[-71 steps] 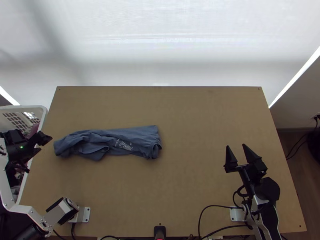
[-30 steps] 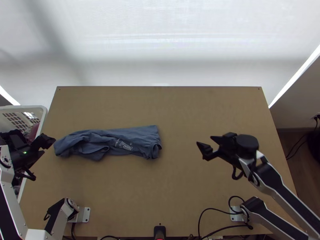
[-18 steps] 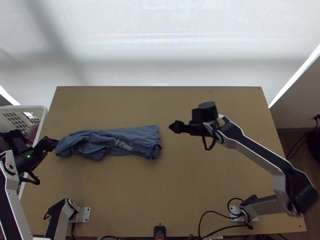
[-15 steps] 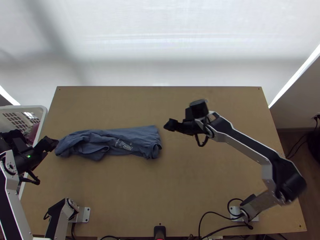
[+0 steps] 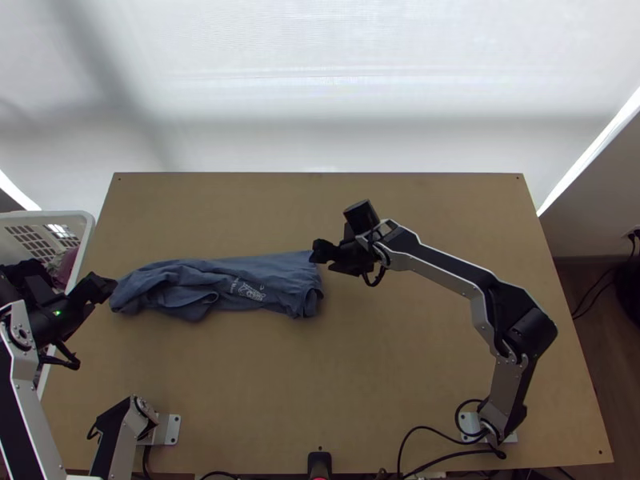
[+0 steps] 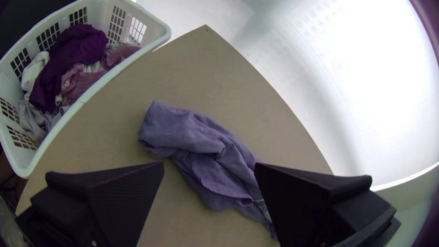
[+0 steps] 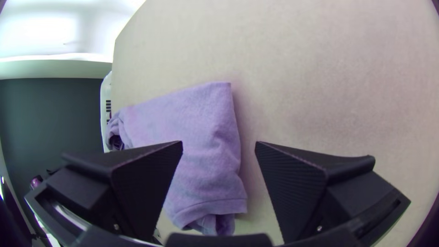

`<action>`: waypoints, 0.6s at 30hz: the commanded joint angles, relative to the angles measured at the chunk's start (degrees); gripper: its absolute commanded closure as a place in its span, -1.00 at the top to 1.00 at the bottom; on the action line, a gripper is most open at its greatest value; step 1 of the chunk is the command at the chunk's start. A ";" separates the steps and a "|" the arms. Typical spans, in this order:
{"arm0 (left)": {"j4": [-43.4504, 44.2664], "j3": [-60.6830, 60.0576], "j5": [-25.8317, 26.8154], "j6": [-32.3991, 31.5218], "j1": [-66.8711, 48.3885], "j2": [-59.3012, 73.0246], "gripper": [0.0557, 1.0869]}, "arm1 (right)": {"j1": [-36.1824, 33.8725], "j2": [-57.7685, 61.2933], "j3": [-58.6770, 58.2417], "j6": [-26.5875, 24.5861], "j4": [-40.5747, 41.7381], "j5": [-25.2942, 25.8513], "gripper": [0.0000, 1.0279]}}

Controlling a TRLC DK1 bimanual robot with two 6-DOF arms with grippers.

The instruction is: Fold the t-shirt

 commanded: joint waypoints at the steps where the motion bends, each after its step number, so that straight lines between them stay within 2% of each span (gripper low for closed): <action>1: -0.41 -0.24 -0.34 0.56 -0.16 -1.23 0.87 | 0.89 1.75 2.04 2.14 -0.07 -0.37 -0.14; 9: -0.94 -0.95 -0.43 0.56 -0.16 -2.55 0.87 | 2.56 3.42 3.53 2.49 0.02 -0.37 -0.26; 12: -1.20 -0.86 -0.43 0.56 -0.16 -2.90 0.87 | 2.56 4.47 4.59 6.71 -0.95 -0.46 -0.29; 18: -1.82 -0.95 -0.52 1.08 0.19 -3.51 0.87 | 2.38 5.35 3.44 6.10 -0.77 -0.37 -0.31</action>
